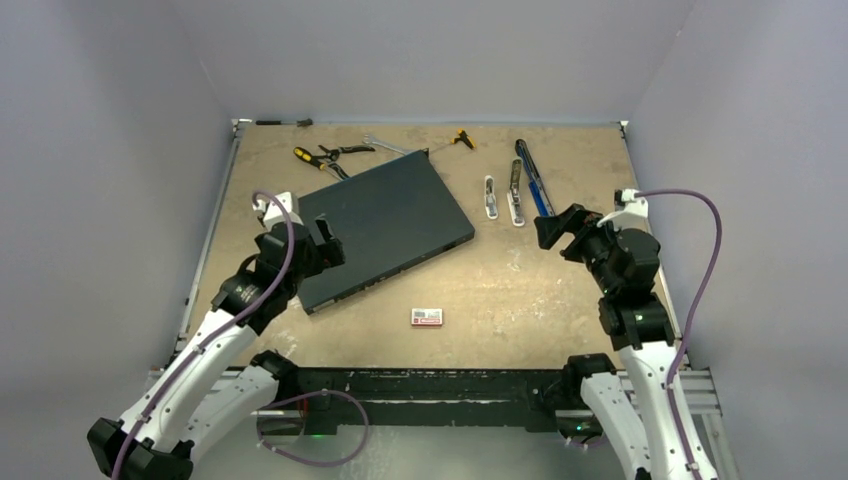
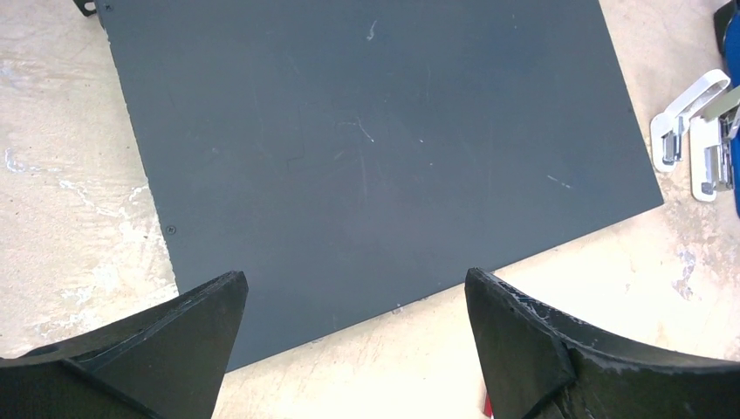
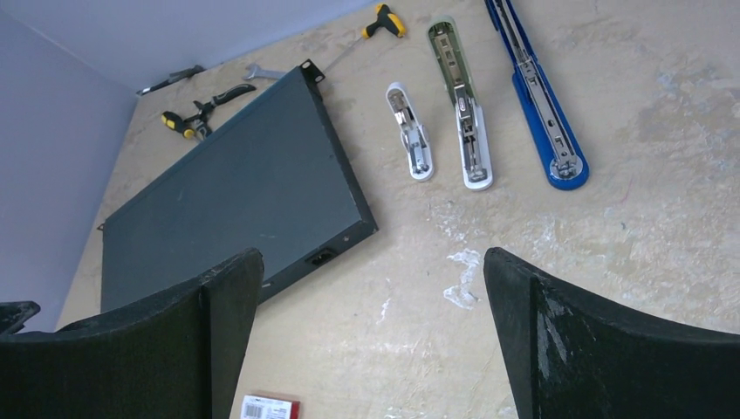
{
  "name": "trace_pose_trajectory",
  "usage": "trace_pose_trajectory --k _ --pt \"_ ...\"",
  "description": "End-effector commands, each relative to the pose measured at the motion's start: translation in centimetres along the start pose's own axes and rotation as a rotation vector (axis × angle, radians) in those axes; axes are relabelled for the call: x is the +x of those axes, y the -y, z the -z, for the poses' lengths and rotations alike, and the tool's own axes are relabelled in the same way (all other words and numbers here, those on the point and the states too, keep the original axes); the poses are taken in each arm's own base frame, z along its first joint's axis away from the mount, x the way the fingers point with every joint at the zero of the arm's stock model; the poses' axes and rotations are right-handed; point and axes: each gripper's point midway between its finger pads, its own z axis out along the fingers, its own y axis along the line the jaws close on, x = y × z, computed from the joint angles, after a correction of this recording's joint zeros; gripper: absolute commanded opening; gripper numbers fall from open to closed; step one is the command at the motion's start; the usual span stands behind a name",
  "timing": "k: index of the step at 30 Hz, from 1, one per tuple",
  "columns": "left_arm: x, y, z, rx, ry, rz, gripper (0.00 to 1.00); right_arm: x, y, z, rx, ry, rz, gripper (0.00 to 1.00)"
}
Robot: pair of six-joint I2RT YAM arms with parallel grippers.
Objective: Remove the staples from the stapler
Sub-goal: Reset both arms
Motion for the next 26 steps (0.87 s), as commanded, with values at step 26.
trace_pose_trajectory --k 26 --pt "-0.7 0.5 0.1 0.05 0.054 0.005 0.99 -0.4 1.1 -0.7 0.045 0.038 0.031 0.99"
